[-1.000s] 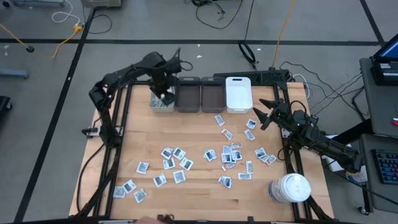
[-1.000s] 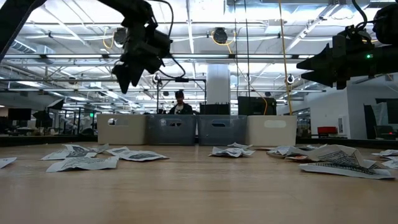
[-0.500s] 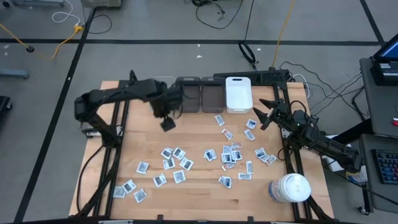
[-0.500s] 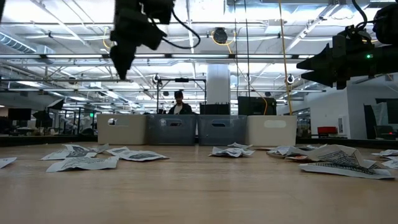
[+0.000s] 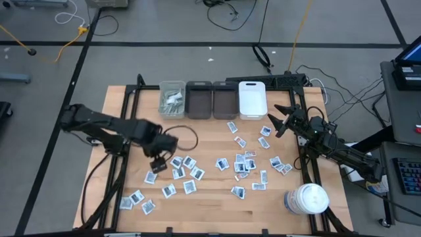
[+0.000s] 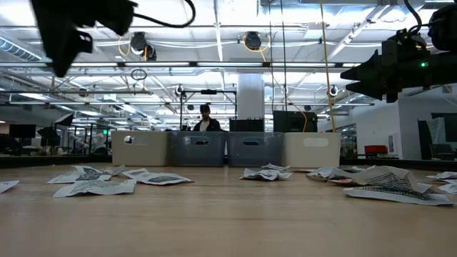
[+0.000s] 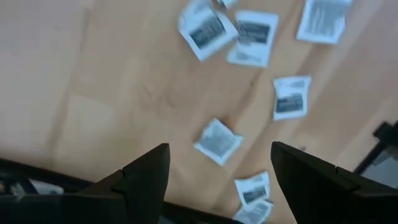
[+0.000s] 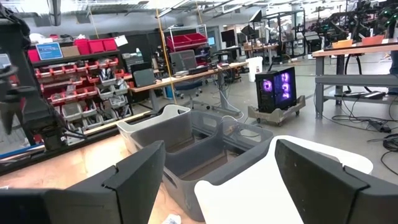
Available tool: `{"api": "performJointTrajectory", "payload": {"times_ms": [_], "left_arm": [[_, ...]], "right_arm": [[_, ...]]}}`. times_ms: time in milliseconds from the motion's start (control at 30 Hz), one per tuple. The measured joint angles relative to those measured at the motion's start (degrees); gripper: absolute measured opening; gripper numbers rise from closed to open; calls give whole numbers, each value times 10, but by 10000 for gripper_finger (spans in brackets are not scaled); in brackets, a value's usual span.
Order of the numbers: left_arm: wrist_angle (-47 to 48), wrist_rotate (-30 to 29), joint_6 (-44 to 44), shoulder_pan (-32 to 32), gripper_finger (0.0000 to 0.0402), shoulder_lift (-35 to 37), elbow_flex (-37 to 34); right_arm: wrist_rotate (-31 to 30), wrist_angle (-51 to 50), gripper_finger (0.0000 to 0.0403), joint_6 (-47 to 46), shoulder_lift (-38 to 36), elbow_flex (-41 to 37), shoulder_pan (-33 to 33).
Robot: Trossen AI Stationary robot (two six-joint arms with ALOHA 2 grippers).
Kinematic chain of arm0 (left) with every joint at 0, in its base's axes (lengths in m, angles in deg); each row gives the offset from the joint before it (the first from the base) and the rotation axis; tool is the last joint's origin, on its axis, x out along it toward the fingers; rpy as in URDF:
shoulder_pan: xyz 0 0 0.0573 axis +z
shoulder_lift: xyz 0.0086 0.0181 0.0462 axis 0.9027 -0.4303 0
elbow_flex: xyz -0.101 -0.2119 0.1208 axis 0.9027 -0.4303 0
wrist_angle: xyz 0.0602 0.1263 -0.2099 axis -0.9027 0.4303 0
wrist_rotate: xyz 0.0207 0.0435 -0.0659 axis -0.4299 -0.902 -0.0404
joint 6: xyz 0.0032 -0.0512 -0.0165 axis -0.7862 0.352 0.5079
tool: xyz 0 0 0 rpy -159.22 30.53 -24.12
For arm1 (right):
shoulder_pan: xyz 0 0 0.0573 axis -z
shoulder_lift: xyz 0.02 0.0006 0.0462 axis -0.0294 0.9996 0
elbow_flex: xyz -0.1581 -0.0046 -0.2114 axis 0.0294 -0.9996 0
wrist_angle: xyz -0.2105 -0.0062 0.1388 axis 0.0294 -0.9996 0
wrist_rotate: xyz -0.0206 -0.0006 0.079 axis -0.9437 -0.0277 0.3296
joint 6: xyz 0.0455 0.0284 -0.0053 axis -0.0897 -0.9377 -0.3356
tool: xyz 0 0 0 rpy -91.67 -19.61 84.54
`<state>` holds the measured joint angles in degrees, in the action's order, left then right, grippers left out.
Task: Pick & Place First Aid Supplies
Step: Put the towelette pack into the left black bin
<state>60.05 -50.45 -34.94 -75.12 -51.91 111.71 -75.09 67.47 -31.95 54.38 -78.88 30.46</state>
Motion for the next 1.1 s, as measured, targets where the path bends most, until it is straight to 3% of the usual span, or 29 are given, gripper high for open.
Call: {"api": "performJointTrajectory", "payload": {"times_ms": [433, 1100], "left_arm": [[-94, -17, 179, -116, 275, -61, -33], [-194, -16, 236, -197, 275, -207, -35]], "right_arm": [[0, 0, 297, 0, 0, 0, 0], [0, 0, 297, 0, 0, 0, 0]]}}
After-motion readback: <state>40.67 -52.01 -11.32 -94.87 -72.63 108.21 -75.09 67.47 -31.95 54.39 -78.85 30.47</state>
